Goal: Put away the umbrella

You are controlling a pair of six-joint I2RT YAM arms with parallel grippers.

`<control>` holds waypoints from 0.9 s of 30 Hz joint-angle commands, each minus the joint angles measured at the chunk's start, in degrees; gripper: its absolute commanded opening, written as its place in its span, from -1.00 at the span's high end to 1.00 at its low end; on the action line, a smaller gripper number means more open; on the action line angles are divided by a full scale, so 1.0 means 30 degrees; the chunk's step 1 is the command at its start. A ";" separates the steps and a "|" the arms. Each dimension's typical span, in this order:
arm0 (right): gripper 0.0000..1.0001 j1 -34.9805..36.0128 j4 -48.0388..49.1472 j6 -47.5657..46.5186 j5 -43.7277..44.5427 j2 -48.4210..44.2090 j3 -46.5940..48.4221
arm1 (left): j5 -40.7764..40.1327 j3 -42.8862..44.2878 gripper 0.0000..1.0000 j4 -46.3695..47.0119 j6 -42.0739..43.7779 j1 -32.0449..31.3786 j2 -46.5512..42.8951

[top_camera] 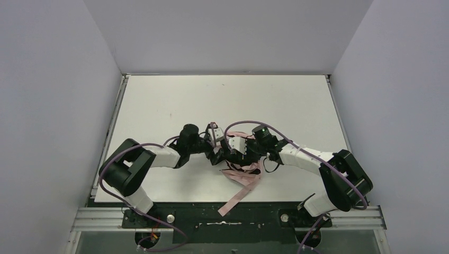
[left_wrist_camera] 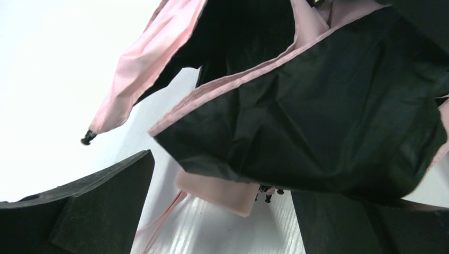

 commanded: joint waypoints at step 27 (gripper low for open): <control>0.53 0.0287 0.2504 0.1599 -0.1561 -0.0271 0.0364 | 0.3498 0.2934 0.68 -0.2781 0.1276 -0.0360 0.3217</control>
